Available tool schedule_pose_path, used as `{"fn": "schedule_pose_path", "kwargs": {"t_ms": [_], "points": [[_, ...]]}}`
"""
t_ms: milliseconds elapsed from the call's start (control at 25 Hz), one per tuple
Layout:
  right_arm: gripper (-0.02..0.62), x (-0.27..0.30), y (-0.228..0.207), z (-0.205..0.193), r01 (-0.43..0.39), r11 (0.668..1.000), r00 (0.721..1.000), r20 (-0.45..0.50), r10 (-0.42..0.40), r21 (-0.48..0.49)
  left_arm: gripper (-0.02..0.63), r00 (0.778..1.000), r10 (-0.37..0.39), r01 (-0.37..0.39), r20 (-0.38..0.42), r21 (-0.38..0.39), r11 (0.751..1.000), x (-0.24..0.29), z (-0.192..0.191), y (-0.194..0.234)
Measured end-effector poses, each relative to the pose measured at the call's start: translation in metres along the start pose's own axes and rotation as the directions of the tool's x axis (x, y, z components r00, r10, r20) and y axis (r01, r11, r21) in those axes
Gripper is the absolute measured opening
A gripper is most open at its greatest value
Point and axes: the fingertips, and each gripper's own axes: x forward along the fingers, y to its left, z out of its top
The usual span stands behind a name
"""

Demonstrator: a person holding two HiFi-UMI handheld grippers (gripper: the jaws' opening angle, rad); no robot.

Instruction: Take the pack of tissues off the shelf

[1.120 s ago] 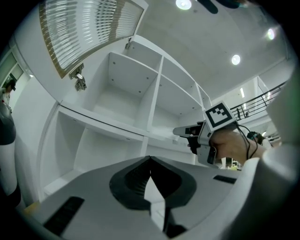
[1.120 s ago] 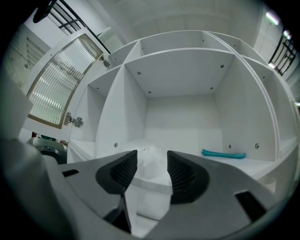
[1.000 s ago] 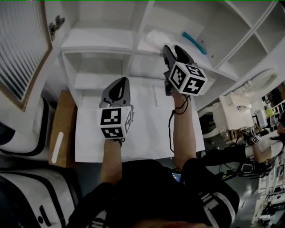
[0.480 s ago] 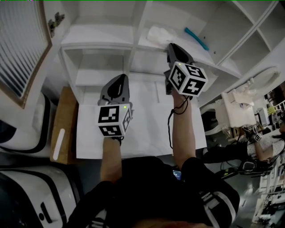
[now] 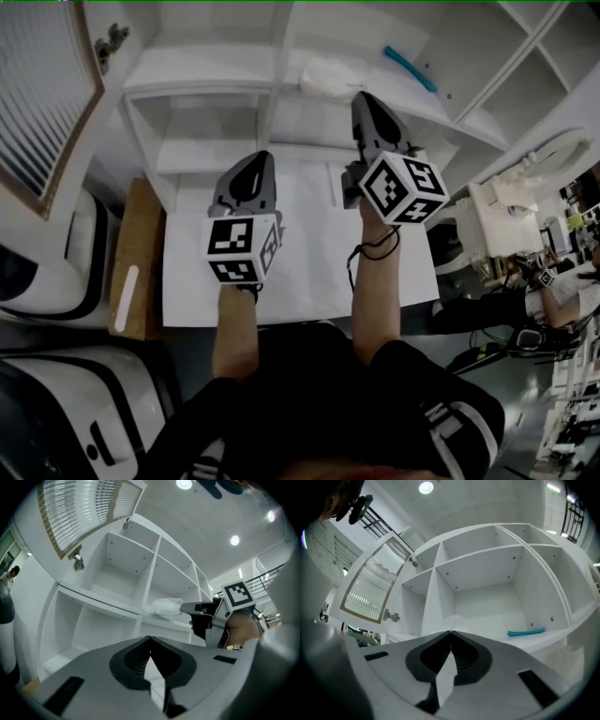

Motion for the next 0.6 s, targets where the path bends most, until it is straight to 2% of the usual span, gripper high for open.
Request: {"fn": "schedule_pose_path", "kwargs": {"t_ms": [120, 240, 320, 600], "points": [[0.021, -0.018, 0.001, 0.003, -0.012, 1.0, 0.999, 0.033, 0.012, 0.017, 0.012, 1.0, -0.029, 0.029, 0.0, -0.033, 0.999, -0.002, -0.003, -0.009], [0.02, -0.039, -0.001, -0.008, -0.002, 0.997, 0.999, 0.047, -0.002, 0.074, 0.012, 0.999, -0.027, 0.026, -0.017, -0.028, 0.999, -0.006, -0.01, -0.011], [0.02, -0.047, 0.001, -0.013, -0.007, 0.997, 0.999, 0.05, 0.003, 0.077, 0.012, 0.999, -0.023, 0.022, -0.026, -0.025, 0.999, -0.007, -0.013, -0.011], [0.02, -0.065, 0.002, -0.048, -0.003, 0.998, 1.0, -0.026, 0.004, 0.06, 0.012, 0.998, -0.002, 0.0, -0.06, -0.026, 1.0, -0.013, -0.026, -0.01]]}}
